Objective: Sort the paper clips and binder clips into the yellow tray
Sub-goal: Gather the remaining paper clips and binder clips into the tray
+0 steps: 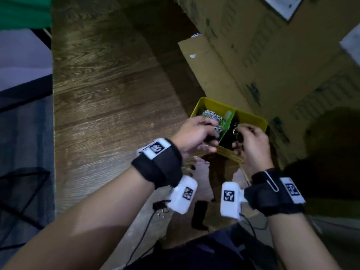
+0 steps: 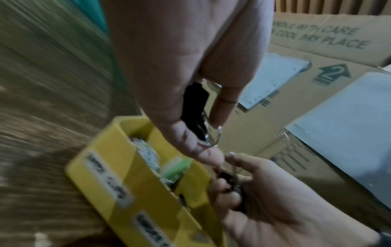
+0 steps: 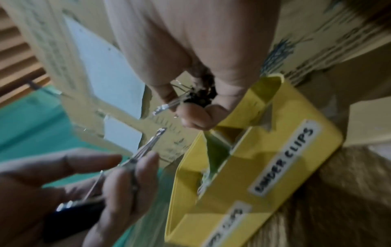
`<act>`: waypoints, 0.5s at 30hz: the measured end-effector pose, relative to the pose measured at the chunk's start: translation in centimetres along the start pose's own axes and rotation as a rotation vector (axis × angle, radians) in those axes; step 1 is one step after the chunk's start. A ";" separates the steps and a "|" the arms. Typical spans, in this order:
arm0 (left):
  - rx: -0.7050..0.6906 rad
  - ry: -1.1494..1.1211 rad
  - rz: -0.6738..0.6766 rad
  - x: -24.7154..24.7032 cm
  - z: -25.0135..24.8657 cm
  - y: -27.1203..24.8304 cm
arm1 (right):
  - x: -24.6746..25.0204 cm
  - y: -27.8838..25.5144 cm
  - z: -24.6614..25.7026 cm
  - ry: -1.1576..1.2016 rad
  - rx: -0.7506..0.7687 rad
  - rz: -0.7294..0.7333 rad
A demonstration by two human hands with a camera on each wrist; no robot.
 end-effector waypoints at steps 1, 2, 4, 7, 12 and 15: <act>0.023 0.022 0.028 -1.9 0.0 0.5 | 0.8 0.6 0.2 0.015 -0.019 -0.029; 0.047 0.050 0.049 -3.6 0.0 0.8 | 1.4 1.1 0.2 0.031 -0.042 -0.041; 0.075 0.114 0.072 -6.0 0.4 2.0 | 2.0 2.0 -0.1 0.060 -0.074 -0.051; 0.057 0.237 0.089 -7.2 0.3 3.0 | 2.0 3.0 -0.6 0.011 -0.060 -0.056; 0.040 0.299 0.107 -7.0 0.1 3.7 | 1.2 3.4 -1.1 -0.199 -0.054 0.023; -0.004 0.327 0.123 -5.6 -0.1 3.3 | 0.8 2.6 0.0 -0.343 0.074 0.043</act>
Point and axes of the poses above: each hand's wrist, its own y-axis towards the middle knuckle, its own x-axis out of the back of the hand, z = x × y, the point moved 6 cm from there along y, towards the middle knuckle, and after that the axes turned 6 degrees about -z, right-handed, at the moved point
